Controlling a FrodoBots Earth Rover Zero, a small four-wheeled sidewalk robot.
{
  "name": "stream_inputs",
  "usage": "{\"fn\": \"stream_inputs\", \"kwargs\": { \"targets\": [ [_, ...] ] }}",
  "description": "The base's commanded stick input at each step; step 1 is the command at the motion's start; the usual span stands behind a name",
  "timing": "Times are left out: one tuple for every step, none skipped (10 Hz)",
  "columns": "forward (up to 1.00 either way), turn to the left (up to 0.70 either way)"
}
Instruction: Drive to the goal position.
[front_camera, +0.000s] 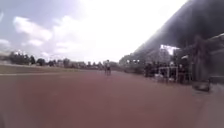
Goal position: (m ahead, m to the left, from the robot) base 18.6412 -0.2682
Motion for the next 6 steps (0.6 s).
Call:
{"fn": "stream_inputs", "kwargs": {
  "targets": [
    [0.70, 0.00],
    [0.70, 0.00],
    [0.70, 0.00],
    [0.70, 0.00],
    [0.70, 0.00],
    [0.70, 0.00]
  ]
}}
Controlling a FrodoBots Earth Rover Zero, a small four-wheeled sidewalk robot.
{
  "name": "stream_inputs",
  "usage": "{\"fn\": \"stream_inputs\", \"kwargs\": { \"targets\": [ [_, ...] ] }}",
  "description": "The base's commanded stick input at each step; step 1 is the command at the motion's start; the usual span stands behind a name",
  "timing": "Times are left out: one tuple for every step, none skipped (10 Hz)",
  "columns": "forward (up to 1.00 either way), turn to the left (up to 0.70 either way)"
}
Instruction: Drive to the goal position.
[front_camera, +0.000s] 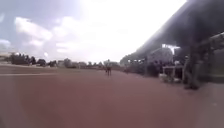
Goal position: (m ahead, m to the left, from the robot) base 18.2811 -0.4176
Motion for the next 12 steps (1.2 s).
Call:
{"fn": "stream_inputs", "kwargs": {
  "targets": [
    [0.70, 0.00],
    [0.70, 0.00],
    [0.70, 0.00],
    [0.70, 0.00],
    [0.70, 0.00],
    [0.70, 0.00],
    [0.70, 0.00],
    [0.70, 0.00],
    [0.70, 0.00],
    [0.70, 0.00],
    [0.70, 0.00],
    [0.70, 0.00]
  ]
}}
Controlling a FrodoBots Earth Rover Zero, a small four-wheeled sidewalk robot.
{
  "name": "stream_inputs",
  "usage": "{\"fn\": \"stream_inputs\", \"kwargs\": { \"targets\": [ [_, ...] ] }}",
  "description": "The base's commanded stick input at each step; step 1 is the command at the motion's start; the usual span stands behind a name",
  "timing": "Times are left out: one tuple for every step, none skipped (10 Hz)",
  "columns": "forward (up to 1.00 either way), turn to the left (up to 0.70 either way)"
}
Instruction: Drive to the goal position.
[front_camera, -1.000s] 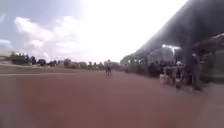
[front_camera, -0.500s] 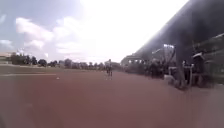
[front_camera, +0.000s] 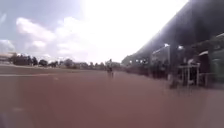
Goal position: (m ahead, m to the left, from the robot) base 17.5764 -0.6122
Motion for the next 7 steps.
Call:
{"fn": "stream_inputs", "kwargs": {
  "targets": [
    [0.70, 0.00],
    [0.70, 0.00],
    [0.70, 0.00],
    [0.70, 0.00],
    [0.70, 0.00],
    [0.70, 0.00],
    [0.70, 0.00]
  ]
}}
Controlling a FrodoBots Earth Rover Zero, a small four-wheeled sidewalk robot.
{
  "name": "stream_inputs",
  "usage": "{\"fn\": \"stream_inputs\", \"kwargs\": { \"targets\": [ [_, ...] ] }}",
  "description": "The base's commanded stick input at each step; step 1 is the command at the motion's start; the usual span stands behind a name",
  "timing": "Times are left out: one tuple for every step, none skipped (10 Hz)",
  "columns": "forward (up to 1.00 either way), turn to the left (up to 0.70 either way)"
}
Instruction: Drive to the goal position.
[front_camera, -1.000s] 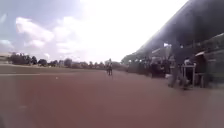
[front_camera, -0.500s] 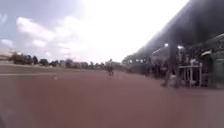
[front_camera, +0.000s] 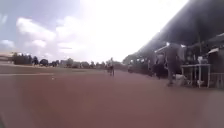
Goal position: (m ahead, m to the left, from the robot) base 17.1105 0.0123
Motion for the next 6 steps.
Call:
{"fn": "stream_inputs", "kwargs": {
  "targets": [
    [0.70, 0.00],
    [0.70, 0.00],
    [0.70, 0.00],
    [0.70, 0.00],
    [0.70, 0.00],
    [0.70, 0.00]
  ]
}}
